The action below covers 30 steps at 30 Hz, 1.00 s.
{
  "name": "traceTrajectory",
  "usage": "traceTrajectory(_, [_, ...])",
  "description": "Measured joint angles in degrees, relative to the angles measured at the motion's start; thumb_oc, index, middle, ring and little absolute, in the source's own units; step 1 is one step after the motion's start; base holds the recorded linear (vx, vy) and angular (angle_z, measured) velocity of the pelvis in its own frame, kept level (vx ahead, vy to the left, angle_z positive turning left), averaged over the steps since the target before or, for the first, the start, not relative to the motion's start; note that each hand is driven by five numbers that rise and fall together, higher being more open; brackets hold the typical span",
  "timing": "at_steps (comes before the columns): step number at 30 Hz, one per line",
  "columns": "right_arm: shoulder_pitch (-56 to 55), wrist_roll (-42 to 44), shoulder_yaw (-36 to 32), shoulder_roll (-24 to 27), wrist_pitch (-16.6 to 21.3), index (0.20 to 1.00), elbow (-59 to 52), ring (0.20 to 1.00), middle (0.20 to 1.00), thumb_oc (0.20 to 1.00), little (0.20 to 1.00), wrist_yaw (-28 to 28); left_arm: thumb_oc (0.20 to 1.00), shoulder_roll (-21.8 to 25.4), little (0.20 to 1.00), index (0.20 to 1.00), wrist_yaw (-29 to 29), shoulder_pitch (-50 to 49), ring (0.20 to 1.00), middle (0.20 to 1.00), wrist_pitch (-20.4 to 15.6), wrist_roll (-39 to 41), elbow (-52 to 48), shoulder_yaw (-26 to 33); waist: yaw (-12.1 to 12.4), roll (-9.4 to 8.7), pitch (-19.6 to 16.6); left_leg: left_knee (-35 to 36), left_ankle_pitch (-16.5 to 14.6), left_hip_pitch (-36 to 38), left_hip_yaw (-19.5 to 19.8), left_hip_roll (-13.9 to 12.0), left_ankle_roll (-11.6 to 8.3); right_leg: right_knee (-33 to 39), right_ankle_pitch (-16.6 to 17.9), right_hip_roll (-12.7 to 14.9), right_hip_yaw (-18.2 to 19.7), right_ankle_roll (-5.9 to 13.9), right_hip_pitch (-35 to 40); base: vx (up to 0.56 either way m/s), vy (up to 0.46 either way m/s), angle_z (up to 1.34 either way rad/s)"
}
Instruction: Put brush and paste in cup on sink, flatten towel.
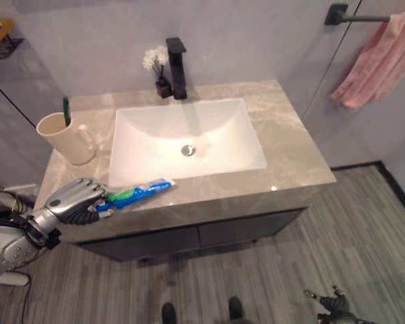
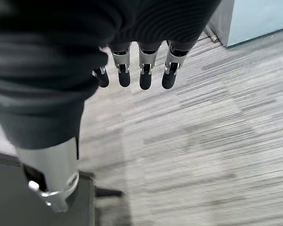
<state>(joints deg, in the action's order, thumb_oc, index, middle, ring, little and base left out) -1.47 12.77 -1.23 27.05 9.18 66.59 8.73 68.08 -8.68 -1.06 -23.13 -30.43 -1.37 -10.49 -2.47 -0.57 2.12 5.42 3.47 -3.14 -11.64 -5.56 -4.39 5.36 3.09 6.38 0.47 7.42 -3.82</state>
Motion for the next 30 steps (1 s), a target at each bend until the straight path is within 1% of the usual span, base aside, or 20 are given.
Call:
traceTrajectory(2, [-0.3,0.1,-0.9,0.6,0.0,1.000,-1.0,1.000,1.000,1.000,1.000,0.1,0.200,0.0,0.200,0.200,-0.2,0.0,0.200,0.200,0.0,-0.1,0.0,0.0,0.0,0.17,-0.4,0.0,0.0,0.0,0.0,0.0,0.01,0.0,0.0,0.0,0.0,-0.02,0.1,0.00,0.000,0.00])
traceTrajectory(5, [-1.4,2.4,-3.1,1.5,0.6,1.000,-4.6,1.000,1.000,1.000,1.000,2.1,0.200,0.0,0.200,0.200,-2.5,0.0,0.200,0.200,0.0,-2.5,0.2,0.1,-0.1,0.46,-1.1,-0.2,0.0,0.2,0.0,0.0,0.03,0.0,0.1,0.0,0.0,0.09,0.4,0.00,0.000,0.00])
traceTrajectory(8, [-2.1,4.1,-5.5,2.0,1.7,1.000,-8.7,1.000,1.000,1.000,1.000,2.9,0.200,0.0,0.200,0.200,-4.2,0.0,0.200,0.200,0.1,-4.5,0.3,0.4,-0.1,0.48,-1.2,-0.2,0.0,0.9,0.0,0.0,0.04,0.0,0.1,0.0,0.0,0.09,1.1,0.00,0.000,0.00])
traceTrajectory(11, [-3.0,6.8,-9.0,2.1,2.3,1.000,-15.8,1.000,1.000,1.000,1.000,5.1,0.200,0.0,0.200,0.200,-6.9,0.1,0.200,0.200,0.1,-6.7,0.2,1.8,-0.3,0.52,-1.3,0.0,-0.2,1.5,0.0,0.0,0.07,0.0,-0.2,0.0,-0.1,-0.05,1.7,0.00,0.000,0.00])
traceTrajectory(15, [-3.5,7.4,-12.2,2.6,4.1,1.000,-26.1,1.000,1.000,1.000,1.000,7.8,0.200,0.1,0.200,0.200,-10.6,0.9,0.200,0.200,0.6,-9.2,0.3,5.4,-0.3,0.53,-1.7,0.0,-0.4,1.9,0.0,0.0,0.08,0.0,-0.4,0.0,0.0,-0.22,1.9,0.00,0.000,0.00])
traceTrajectory(18, [-3.5,7.4,-13.4,3.0,5.3,1.000,-32.5,1.000,1.000,1.000,1.000,10.0,0.200,0.2,0.200,0.200,-14.0,1.9,0.200,0.200,2.1,-11.3,0.0,7.7,-0.4,0.41,-2.2,-0.2,-0.4,2.0,0.0,0.0,0.11,-0.1,-0.2,0.0,-0.1,0.04,2.0,0.00,0.000,0.00])
traceTrajectory(20, [-3.5,7.4,-14.3,2.9,6.0,1.000,-40.0,1.000,1.000,1.000,1.000,12.4,0.200,0.1,0.200,0.200,-15.9,4.3,0.200,0.200,3.5,-13.7,0.3,8.1,-0.5,0.51,-2.3,-0.2,-0.4,2.0,0.0,0.0,0.16,-0.1,-0.1,0.0,-0.1,0.11,2.1,0.00,0.000,0.00])
traceTrajectory(22, [-1.4,7.2,-13.9,3.0,7.3,1.000,-45.9,1.000,1.000,1.000,1.000,13.1,0.200,0.1,0.200,0.200,-17.9,8.5,0.200,0.200,5.0,-15.2,0.5,8.1,-1.3,0.34,-2.6,-0.2,-0.4,2.2,0.1,0.0,0.16,-0.2,-0.1,0.1,-0.3,0.11,2.6,-0.01,0.001,0.04])
traceTrajectory(23, [-0.2,7.0,-13.0,3.2,7.4,1.000,-47.6,1.000,1.000,1.000,1.000,13.5,0.200,0.1,0.200,0.200,-18.2,11.1,0.200,0.200,5.4,-15.2,0.8,7.8,-1.5,0.18,-2.7,-0.2,-0.4,2.4,0.1,0.0,0.16,-0.2,-0.1,0.1,-0.4,0.12,2.7,-0.01,-0.001,0.03])
traceTrajectory(24, [0.6,6.6,-12.7,3.2,7.6,1.000,-48.3,1.000,1.000,1.000,1.000,13.4,0.200,0.1,0.200,0.200,-18.7,12.7,0.200,0.200,5.7,-15.2,0.8,7.6,-1.5,0.10,-2.8,-0.2,-0.4,2.4,0.1,0.0,0.16,-0.1,-0.1,0.1,-0.4,0.12,2.8,0.00,0.000,0.00])
traceTrajectory(25, [2.0,7.1,-11.1,3.4,7.7,1.000,-50.4,1.000,1.000,1.000,1.000,13.5,0.200,0.1,0.200,0.200,-19.9,16.8,0.200,0.200,6.7,-15.2,1.8,6.0,-1.6,0.01,-2.8,-0.2,-0.4,2.6,0.1,0.0,0.16,0.0,-0.1,0.1,-0.3,0.12,2.9,0.00,0.000,0.00])
traceTrajectory(27, [3.5,8.3,-8.5,3.2,8.1,1.000,-52.8,1.000,1.000,1.000,1.000,13.1,0.200,0.0,0.200,0.200,-20.4,20.7,0.200,0.200,7.4,-15.2,3.0,4.6,-1.7,0.06,-2.9,-0.2,-0.4,2.8,0.0,0.0,0.16,0.0,-0.2,0.0,-0.3,0.09,3.0,0.00,0.000,0.00])
traceTrajectory(28, [3.5,8.3,-8.5,3.2,8.1,1.000,-52.8,1.000,1.000,1.000,1.000,13.1,0.200,0.0,0.200,0.200,-20.4,20.7,0.200,0.200,7.4,-15.2,3.0,4.6,-1.7,0.06,-2.9,-0.2,-0.4,2.8,0.0,0.0,0.16,0.0,-0.2,0.0,-0.3,0.09,3.0,0.00,0.000,0.00])
traceTrajectory(29, [5.3,12.3,-4.4,2.7,8.6,1.000,-55.2,1.000,1.000,1.000,1.000,10.5,0.200,0.0,0.200,0.200,-20.8,25.8,0.200,0.200,8.6,-15.2,4.2,2.3,-1.7,0.17,-2.9,-0.2,-0.4,3.0,0.0,0.0,0.15,0.0,-0.2,0.1,-0.3,0.00,3.2,0.00,0.000,0.00])
traceTrajectory(30, [7.3,16.6,-1.4,1.4,8.6,1.000,-55.8,1.000,1.000,1.000,1.000,9.5,0.200,0.0,0.200,0.200,-21.5,28.6,0.200,0.200,9.6,-15.2,5.1,0.6,-1.8,0.22,-3.0,-0.2,-0.4,3.1,0.0,0.0,0.14,0.0,-0.2,0.0,-0.2,0.03,3.4,0.00,0.000,0.00])
